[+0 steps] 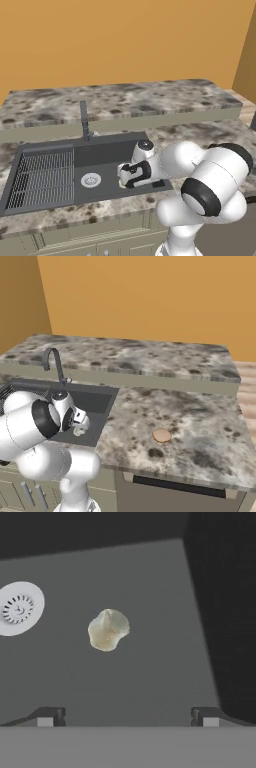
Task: Turn on the sink faucet. Then move the garlic from the counter to the sink. Turn off the sink. Move the vegetable from the sink to the pot next to the stove. Finally move the pot to the center burner.
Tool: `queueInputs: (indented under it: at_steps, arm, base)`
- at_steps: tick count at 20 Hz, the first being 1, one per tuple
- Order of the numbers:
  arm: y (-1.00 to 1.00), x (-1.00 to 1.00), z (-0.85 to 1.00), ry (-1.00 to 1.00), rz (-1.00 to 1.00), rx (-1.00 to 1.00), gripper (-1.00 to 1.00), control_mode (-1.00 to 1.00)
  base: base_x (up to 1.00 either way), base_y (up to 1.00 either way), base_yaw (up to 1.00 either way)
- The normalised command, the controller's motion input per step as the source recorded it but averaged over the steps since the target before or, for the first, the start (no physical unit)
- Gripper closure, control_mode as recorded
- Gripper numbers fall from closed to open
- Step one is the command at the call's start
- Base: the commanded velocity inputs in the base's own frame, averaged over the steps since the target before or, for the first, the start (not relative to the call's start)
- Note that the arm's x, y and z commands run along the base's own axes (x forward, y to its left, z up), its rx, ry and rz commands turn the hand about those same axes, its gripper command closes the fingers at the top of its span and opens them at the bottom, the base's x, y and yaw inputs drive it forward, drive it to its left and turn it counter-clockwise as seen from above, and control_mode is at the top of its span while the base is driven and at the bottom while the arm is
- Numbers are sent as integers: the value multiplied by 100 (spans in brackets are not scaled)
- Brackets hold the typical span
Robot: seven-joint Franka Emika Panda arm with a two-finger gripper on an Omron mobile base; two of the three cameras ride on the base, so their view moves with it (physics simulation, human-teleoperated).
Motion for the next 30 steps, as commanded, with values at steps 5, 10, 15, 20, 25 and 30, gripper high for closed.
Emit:
queueInputs:
  at_steps: [5,10,15,20,25,30]
  arm:
    - [6,3,-13,0,0,-3,-100,-100]
    - [5,10,-11,2,0,0,-100,-100]
    - [5,9,-19,0,0,-1,-100,-100]
    - [8,11,-17,0,0,-2,-100,-100]
    - [6,13,-13,1,0,-2,-100,-100]
    - [9,15,-10,2,0,-2,-100,-100]
  base:
    - [0,0,0]
    - [0,0,0]
    - [0,0,0]
    - [0,0,0]
    - [0,0,0]
    - [0,0,0]
